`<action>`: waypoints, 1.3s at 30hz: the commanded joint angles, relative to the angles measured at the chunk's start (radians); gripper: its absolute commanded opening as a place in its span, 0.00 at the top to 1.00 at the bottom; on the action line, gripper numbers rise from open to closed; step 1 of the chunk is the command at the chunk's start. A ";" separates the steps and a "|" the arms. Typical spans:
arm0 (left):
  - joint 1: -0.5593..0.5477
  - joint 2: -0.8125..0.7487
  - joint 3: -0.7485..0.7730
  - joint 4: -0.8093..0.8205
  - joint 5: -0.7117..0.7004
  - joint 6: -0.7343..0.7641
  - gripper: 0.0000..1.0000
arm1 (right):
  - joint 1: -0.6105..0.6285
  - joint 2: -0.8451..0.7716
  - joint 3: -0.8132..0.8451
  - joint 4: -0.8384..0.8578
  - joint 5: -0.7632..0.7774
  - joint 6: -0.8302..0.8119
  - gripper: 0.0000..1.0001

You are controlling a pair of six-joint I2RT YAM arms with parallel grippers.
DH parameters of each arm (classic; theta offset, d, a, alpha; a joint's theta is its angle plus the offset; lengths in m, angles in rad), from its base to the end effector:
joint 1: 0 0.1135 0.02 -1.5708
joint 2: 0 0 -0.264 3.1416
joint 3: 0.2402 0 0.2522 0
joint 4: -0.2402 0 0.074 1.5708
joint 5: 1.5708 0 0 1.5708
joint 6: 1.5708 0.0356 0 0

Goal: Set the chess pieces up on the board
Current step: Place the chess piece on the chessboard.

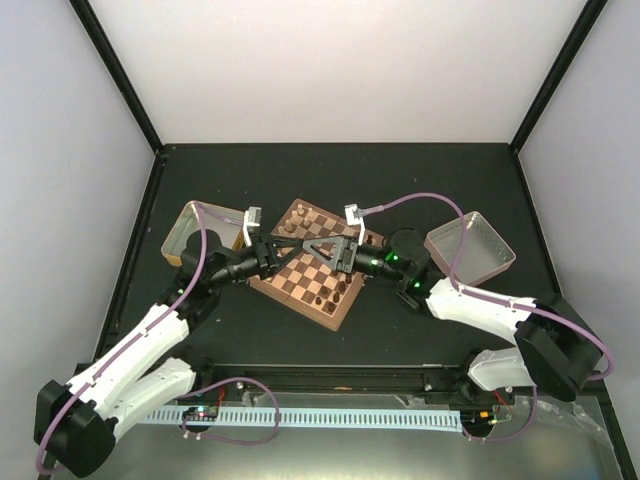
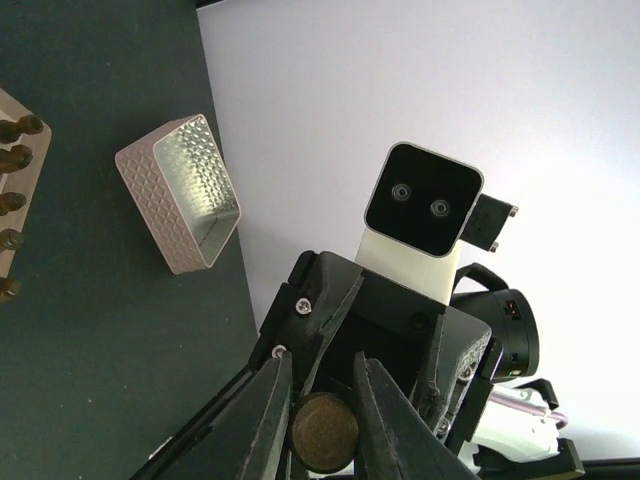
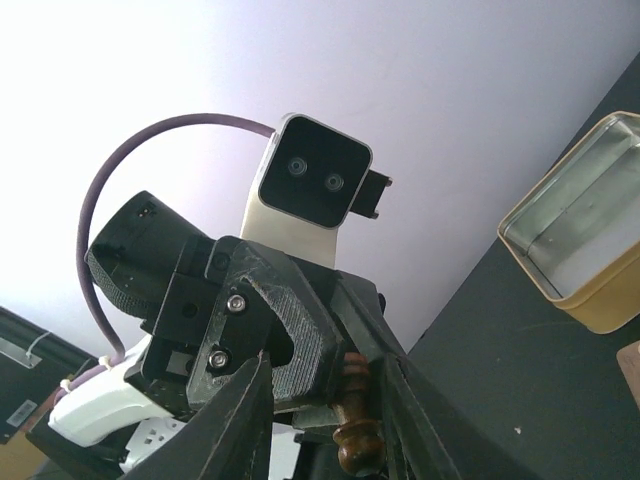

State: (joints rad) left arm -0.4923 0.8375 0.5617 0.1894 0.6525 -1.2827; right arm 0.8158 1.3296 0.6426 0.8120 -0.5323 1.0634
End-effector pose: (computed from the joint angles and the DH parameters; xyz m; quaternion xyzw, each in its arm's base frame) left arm 0.1636 -0.1123 0.2918 -0.0688 0.7277 -0.6456 0.2211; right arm 0.1844 0.2223 0.2739 -0.1169 0.6577 0.6868 0.2865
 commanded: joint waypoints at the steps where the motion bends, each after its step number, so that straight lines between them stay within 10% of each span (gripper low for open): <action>1: -0.002 -0.003 -0.010 0.059 -0.019 -0.041 0.97 | 0.013 0.006 -0.008 0.039 0.037 0.030 0.67; 18: 0.000 -0.016 -0.017 0.064 -0.045 -0.051 0.97 | 0.023 -0.020 -0.024 -0.033 0.079 0.003 0.63; 39: 0.000 0.003 -0.017 0.069 -0.046 -0.035 0.97 | 0.040 -0.004 0.044 -0.107 0.031 0.013 0.87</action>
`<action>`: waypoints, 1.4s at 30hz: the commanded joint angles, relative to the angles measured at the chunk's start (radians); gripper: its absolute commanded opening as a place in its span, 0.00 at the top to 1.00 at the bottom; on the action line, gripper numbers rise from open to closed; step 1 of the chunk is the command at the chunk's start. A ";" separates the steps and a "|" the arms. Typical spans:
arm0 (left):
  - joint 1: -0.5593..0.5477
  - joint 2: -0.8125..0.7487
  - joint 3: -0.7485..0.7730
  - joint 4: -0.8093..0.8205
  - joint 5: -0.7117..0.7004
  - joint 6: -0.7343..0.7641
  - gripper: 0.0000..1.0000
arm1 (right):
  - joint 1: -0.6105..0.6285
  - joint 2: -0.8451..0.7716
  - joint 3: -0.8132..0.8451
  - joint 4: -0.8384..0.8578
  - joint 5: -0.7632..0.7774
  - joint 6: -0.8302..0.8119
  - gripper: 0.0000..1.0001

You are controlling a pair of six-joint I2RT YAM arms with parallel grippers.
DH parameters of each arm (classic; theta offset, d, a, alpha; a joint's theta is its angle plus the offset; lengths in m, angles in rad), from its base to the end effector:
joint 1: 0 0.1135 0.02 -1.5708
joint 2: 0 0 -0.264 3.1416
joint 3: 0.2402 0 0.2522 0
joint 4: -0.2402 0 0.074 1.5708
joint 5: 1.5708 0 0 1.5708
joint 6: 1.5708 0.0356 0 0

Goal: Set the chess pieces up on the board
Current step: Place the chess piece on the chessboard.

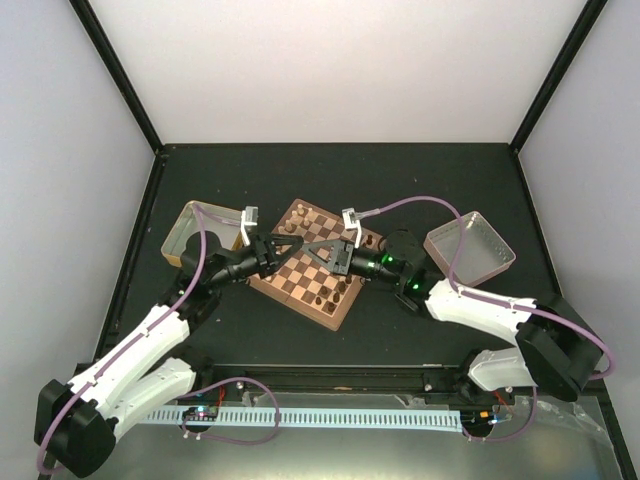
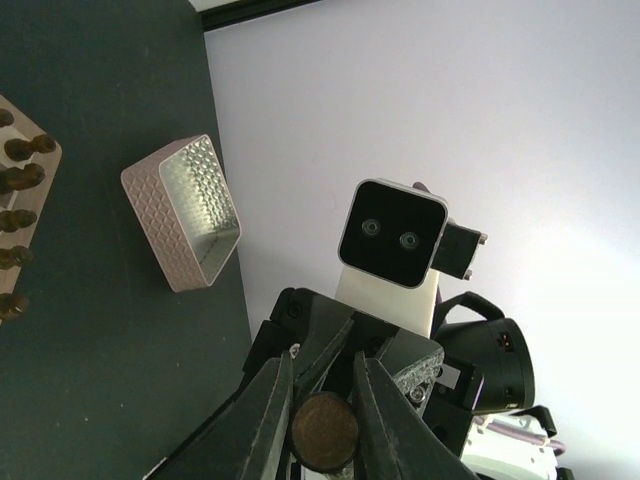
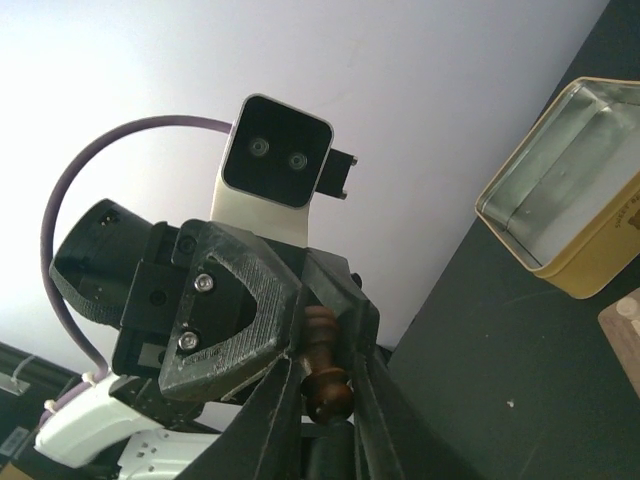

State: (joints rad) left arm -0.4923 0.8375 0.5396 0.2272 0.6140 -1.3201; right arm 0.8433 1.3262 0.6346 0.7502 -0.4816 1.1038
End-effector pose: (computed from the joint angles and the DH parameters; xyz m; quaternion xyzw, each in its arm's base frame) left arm 0.1647 -0.1116 0.2878 -0.0919 0.7214 -0.6479 0.2267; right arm 0.1795 0.2263 0.2658 -0.0855 0.6832 0.6762 0.2620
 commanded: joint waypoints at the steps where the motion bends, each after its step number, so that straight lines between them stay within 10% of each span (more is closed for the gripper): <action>1: 0.000 0.004 0.005 0.029 -0.008 0.007 0.96 | 0.013 -0.002 0.056 -0.065 -0.019 -0.034 0.88; 9: 0.001 -0.005 0.012 -0.032 -0.031 0.059 0.88 | 0.015 -0.041 0.088 -0.226 -0.005 -0.095 0.99; 17: 0.003 -0.115 0.004 -0.361 -0.274 0.300 0.47 | 0.006 -0.027 0.283 -0.860 0.091 -0.409 0.99; 24: 0.004 -0.286 0.025 -0.639 -0.572 0.510 0.30 | 0.008 0.139 0.505 -1.354 0.307 -0.695 0.99; 42: 0.006 -0.515 0.094 -0.854 -0.713 0.846 0.20 | 0.070 0.502 0.838 -1.763 0.534 -0.851 0.97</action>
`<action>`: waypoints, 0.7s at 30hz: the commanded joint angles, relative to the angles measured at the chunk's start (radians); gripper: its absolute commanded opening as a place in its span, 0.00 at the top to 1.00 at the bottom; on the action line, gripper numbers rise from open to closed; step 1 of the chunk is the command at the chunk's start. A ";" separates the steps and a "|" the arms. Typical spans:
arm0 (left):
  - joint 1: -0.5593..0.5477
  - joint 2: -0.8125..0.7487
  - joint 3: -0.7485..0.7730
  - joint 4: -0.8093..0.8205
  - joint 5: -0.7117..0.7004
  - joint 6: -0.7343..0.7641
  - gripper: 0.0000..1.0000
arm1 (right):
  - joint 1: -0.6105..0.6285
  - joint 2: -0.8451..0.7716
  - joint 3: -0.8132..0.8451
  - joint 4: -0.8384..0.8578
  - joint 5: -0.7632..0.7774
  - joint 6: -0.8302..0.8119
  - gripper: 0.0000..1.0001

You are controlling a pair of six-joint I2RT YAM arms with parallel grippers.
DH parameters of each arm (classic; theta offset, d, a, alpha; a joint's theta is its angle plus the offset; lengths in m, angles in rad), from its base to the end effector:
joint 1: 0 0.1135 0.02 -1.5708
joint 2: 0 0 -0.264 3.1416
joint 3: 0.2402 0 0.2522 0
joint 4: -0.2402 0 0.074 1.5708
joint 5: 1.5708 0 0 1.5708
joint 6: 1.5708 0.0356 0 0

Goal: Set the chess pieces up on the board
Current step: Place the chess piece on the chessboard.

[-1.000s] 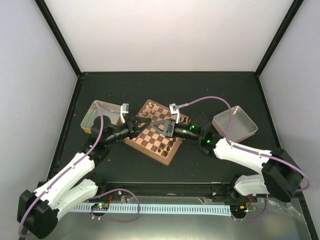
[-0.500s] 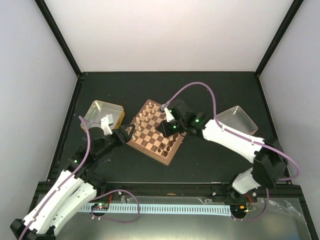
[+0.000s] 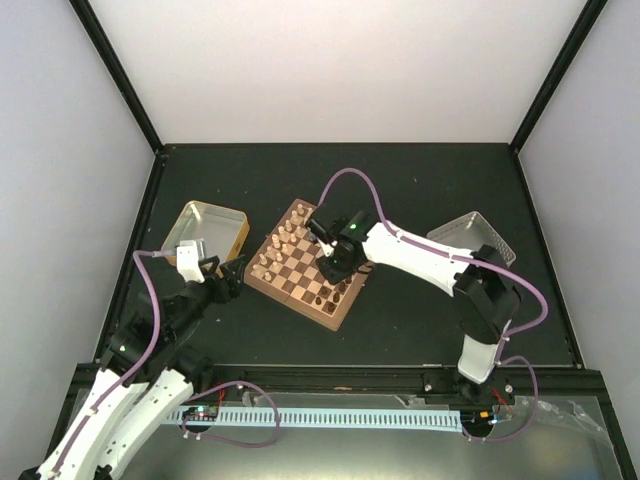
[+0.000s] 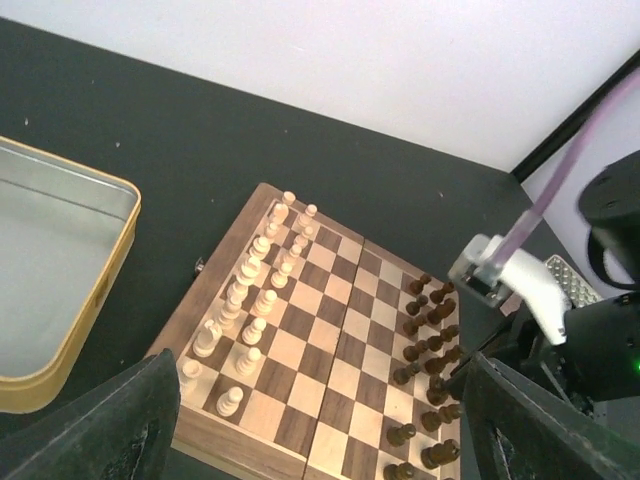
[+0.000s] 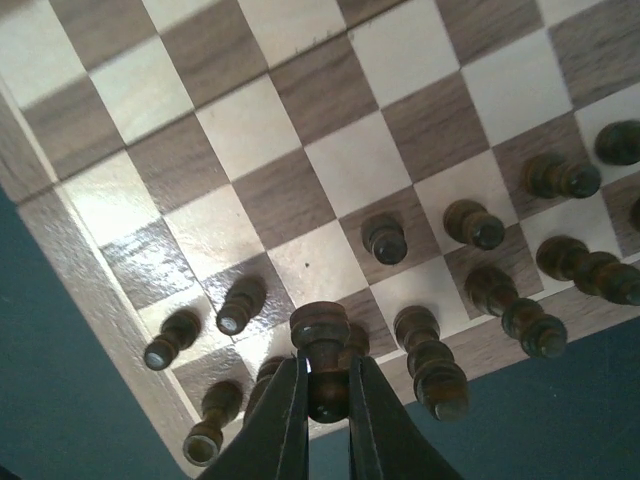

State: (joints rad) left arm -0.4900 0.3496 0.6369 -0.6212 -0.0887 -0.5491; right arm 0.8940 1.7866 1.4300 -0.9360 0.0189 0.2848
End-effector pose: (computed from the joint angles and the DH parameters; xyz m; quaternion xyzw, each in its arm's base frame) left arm 0.0838 -0.0411 0.2950 -0.0497 0.8129 -0.2562 0.5207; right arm 0.2242 0.2780 0.2367 -0.2957 0.9451 0.0693 0.1205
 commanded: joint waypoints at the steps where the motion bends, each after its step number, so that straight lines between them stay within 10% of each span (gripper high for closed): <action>1: 0.004 -0.031 -0.005 0.000 -0.008 0.077 0.20 | 0.022 0.058 0.051 -0.079 0.032 -0.032 0.97; 21: 0.004 -0.038 -0.011 0.003 -0.015 0.077 0.17 | 0.026 0.182 0.112 -0.099 0.056 -0.045 0.90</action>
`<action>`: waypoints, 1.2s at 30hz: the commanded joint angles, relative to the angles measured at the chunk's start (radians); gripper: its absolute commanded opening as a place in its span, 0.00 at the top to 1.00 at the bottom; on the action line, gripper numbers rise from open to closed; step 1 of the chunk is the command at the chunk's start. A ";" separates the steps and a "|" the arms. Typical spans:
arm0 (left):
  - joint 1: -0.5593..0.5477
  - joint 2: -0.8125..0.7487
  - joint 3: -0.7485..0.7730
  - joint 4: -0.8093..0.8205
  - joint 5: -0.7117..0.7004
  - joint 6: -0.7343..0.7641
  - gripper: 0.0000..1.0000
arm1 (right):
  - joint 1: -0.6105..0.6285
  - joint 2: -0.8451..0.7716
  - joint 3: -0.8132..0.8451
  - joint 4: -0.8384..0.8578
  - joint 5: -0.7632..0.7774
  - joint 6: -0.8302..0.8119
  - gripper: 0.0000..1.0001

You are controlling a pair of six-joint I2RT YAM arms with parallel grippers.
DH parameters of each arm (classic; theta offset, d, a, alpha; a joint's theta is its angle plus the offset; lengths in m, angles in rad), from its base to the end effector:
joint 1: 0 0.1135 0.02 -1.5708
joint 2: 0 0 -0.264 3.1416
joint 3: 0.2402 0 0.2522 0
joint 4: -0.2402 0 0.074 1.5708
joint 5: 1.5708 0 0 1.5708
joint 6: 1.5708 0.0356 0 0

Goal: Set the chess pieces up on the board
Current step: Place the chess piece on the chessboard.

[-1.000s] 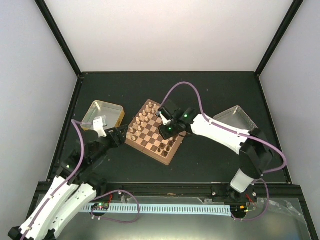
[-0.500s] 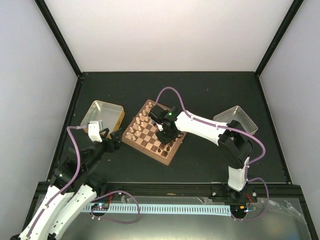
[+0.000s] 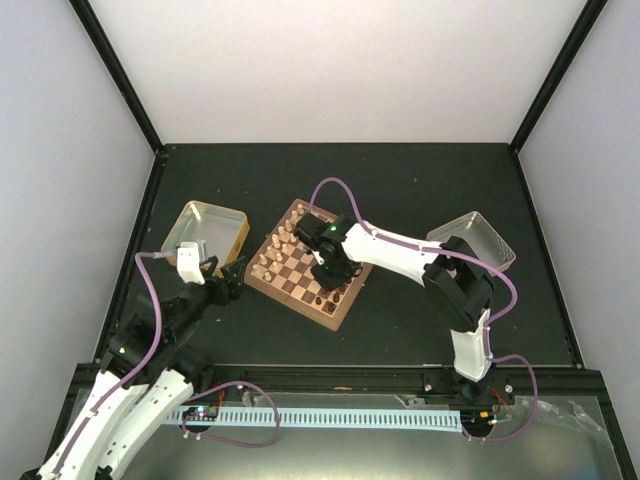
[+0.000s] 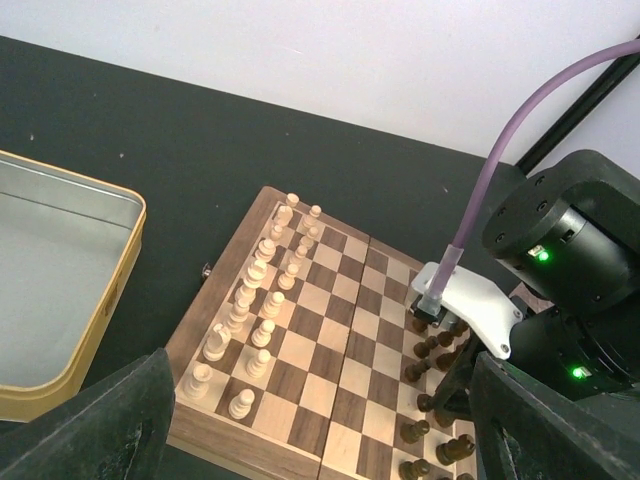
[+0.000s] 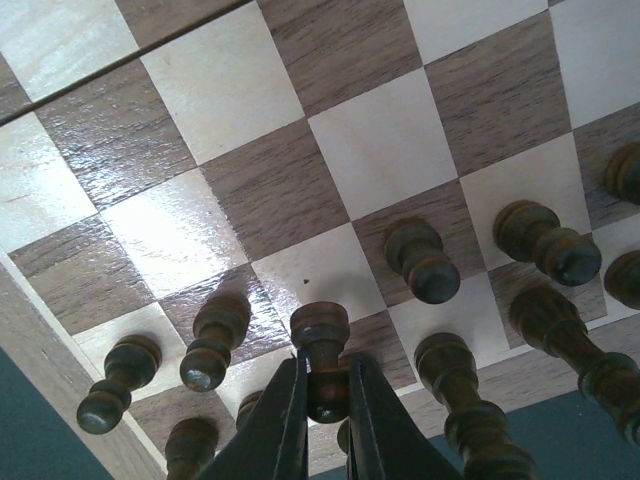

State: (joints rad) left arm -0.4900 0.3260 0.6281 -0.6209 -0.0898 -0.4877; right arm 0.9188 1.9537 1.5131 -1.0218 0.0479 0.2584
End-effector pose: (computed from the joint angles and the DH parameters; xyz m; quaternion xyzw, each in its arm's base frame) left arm 0.0808 -0.0395 0.2939 -0.0254 0.8096 -0.2428 0.5338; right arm 0.2305 0.2991 0.1993 -0.3224 0.9447 0.0102 0.0583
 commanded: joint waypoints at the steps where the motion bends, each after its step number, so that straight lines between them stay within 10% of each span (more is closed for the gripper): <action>1: 0.004 -0.015 -0.002 0.004 -0.015 0.016 0.17 | 0.002 0.017 0.027 -0.011 0.029 -0.019 0.90; 25: 0.004 -0.007 -0.004 0.002 -0.033 0.014 0.16 | 0.002 0.037 0.042 0.018 0.031 -0.024 0.78; 36: 0.004 -0.008 -0.004 0.002 -0.034 0.014 0.16 | 0.002 0.033 0.039 0.040 0.032 -0.023 0.88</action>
State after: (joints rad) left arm -0.4900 0.3260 0.6193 -0.6212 -0.1051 -0.4870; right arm 0.9188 1.9823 1.5276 -1.0039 0.0685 0.2401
